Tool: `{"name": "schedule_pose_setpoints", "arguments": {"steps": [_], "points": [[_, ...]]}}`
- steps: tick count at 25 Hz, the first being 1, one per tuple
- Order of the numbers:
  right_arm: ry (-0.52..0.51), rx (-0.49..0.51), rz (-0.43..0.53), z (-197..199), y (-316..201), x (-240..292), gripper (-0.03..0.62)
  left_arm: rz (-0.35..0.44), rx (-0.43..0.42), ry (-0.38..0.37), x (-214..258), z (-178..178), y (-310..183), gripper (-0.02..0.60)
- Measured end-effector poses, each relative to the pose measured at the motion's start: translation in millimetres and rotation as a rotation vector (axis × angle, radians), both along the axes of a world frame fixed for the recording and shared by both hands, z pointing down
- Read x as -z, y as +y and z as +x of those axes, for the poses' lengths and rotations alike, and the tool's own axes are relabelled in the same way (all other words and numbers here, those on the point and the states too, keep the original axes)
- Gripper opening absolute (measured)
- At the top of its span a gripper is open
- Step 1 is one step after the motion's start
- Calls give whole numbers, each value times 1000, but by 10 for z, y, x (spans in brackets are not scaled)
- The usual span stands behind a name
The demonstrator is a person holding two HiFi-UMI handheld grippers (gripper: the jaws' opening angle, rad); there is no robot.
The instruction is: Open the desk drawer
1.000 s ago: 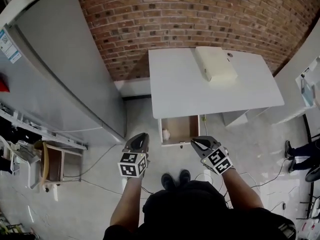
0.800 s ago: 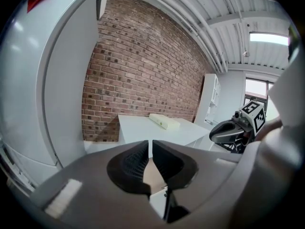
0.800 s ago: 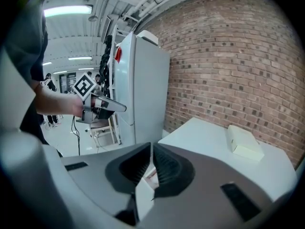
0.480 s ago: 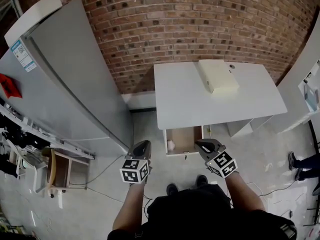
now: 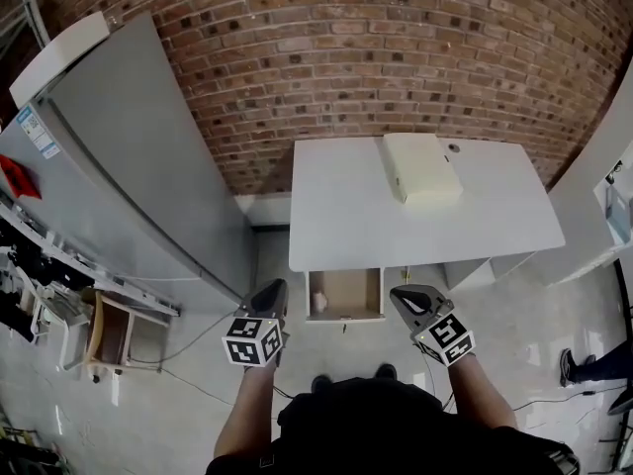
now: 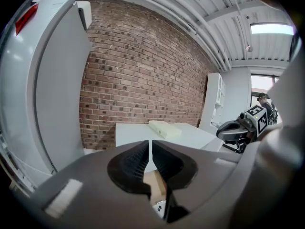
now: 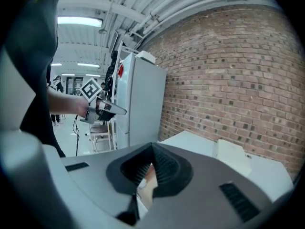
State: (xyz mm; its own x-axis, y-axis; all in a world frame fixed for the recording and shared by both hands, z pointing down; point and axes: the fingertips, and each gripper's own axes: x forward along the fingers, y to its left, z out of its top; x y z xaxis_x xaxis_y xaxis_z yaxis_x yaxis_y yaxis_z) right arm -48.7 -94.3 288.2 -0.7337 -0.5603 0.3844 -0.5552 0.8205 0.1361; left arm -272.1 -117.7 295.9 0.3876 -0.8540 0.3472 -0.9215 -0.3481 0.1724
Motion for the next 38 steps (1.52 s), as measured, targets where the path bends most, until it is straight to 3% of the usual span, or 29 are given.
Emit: {"name": "schedule_pose_setpoints", "arguments": {"steps": [3,7,13,19,25,38], "points": [[-123,-41,1,295,-183,217,12,34,-1,-14,189,225,-106,32],[-236,-163,74,700,-505,555,12,86,-18,-54,465,454,-304,28],[-293,-103,143,861,-630,920,12,157,30,-54,832,632,-375,28],[-249,12,137,834,-581,862,12,108,-3,-83,647,794,-253,28],[-271,-51,143,805,-563,911,12,102,19,-49,631,608,-238,28],[-258,-128,174,760,-528,1026,12,167,-30,-28,865,532,-435,28]]}}
